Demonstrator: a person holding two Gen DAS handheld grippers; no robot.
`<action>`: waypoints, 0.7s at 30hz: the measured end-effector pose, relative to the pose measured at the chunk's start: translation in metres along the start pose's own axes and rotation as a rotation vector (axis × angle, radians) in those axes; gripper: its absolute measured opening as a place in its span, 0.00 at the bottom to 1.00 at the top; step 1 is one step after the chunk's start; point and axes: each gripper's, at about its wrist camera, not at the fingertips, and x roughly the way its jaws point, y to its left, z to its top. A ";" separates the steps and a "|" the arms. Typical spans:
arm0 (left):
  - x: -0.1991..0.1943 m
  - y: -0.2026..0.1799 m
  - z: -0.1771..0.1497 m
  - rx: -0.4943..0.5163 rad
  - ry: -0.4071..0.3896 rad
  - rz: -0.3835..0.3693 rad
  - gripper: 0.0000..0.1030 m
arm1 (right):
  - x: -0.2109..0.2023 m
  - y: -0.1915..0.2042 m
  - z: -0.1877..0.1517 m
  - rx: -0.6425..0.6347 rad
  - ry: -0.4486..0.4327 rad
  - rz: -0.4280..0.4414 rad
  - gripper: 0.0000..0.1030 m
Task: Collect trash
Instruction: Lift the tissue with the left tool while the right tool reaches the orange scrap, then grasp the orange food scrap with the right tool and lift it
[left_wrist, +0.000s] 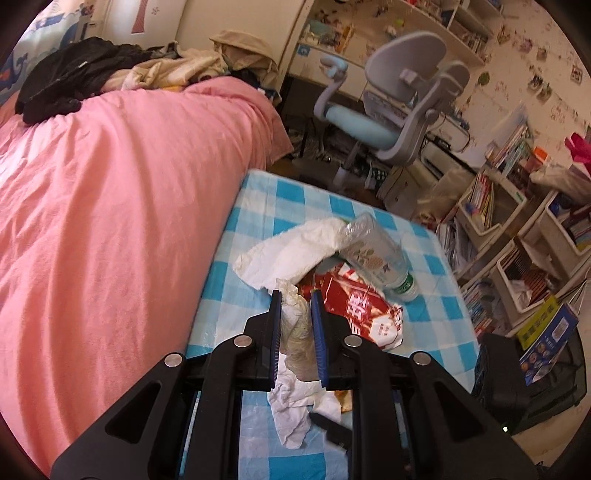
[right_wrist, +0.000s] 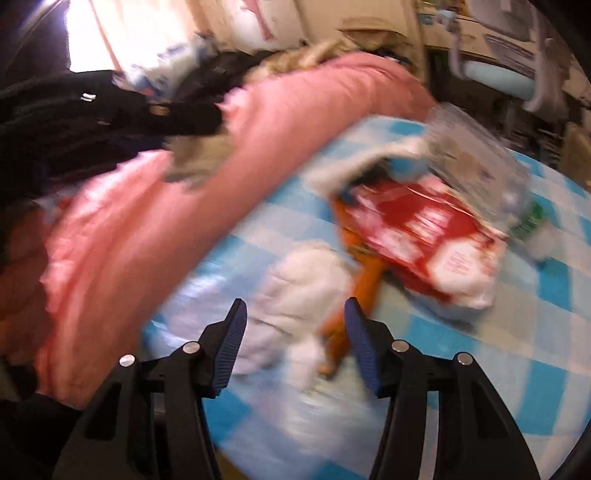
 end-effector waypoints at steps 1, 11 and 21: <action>-0.002 0.002 0.001 -0.003 -0.004 0.000 0.15 | -0.003 0.004 0.001 -0.017 -0.018 -0.011 0.52; -0.006 0.006 0.002 -0.007 -0.008 -0.008 0.15 | 0.000 -0.049 -0.003 0.227 -0.001 -0.173 0.44; -0.001 0.002 -0.001 0.010 0.005 -0.004 0.15 | 0.010 -0.043 -0.004 0.193 0.055 -0.156 0.20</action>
